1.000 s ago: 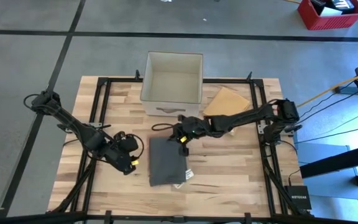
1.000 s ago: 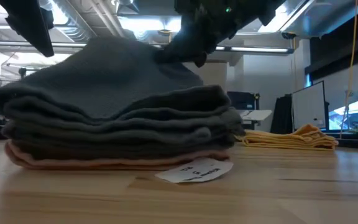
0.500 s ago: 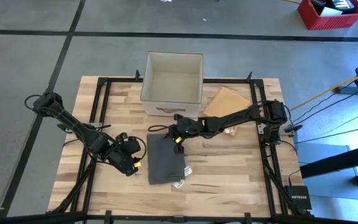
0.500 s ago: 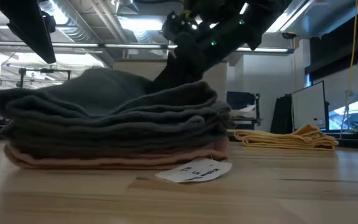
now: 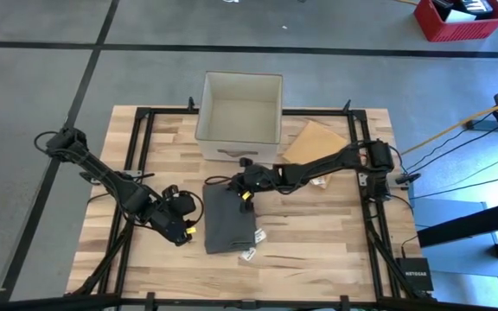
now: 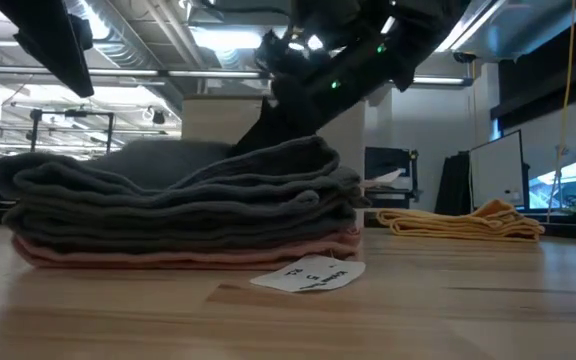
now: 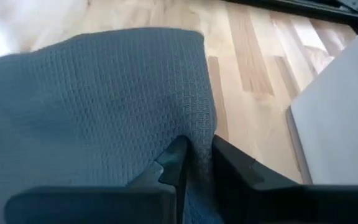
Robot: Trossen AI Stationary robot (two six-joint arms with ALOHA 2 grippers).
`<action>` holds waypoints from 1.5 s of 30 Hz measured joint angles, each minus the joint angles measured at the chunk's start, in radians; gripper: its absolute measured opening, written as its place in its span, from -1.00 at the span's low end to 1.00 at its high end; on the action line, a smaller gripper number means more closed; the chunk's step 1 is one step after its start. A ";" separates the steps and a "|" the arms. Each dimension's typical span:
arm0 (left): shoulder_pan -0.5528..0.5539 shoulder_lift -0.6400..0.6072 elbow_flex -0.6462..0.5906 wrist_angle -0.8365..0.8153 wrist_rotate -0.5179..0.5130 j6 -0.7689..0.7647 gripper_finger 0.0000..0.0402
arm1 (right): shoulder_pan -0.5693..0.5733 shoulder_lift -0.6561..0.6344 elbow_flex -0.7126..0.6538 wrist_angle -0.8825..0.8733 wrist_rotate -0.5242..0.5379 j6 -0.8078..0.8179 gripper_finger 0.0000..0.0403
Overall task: Fold towel
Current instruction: Stack the dark gray towel on the brown towel, then stack the yellow towel on the dark gray towel
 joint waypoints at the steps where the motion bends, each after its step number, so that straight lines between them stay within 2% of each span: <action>1: 0.000 0.000 0.000 0.005 0.000 0.001 -0.02 | 0.000 0.011 0.000 0.016 0.007 0.000 -0.65; 7: -0.004 0.000 0.000 0.018 0.014 0.032 -0.02 | 0.000 0.031 0.006 0.057 0.028 0.000 -0.44; 11: -0.003 0.000 0.000 0.026 -0.021 0.056 -0.02 | 0.003 -0.010 0.045 -0.036 0.086 0.000 -0.28; 13: -0.003 0.000 -0.004 0.067 -0.069 0.059 -0.02 | 0.013 -0.057 0.096 -0.204 0.069 0.006 -0.21; 18: 0.040 0.004 -0.078 0.278 -0.079 0.128 -0.02 | 0.078 -0.158 0.231 -0.712 0.023 0.134 -0.16; 22: 0.097 0.038 -0.135 0.400 -0.063 0.182 -0.02 | 0.156 -0.258 0.225 -1.043 0.071 0.199 -0.16; 24: 0.115 0.062 -0.146 0.425 -0.059 0.187 -0.02 | 0.182 -0.328 0.180 -1.114 0.138 0.273 -0.16; 29: 0.128 0.130 -0.150 0.435 -0.056 0.217 -0.02 | 0.159 -0.510 -0.036 -1.096 0.258 0.420 -0.16; 33: 0.128 0.169 -0.150 0.438 -0.056 0.224 -0.02 | 0.066 -0.602 -0.240 -1.028 0.322 0.484 -0.16; 40: 0.131 0.183 -0.150 0.445 -0.053 0.226 -0.02 | -0.131 -0.603 -0.518 -0.720 0.320 0.454 -0.16; 45: 0.131 0.181 -0.150 0.443 -0.053 0.233 -0.02 | -0.156 -0.589 -0.598 -0.625 0.232 0.448 -0.16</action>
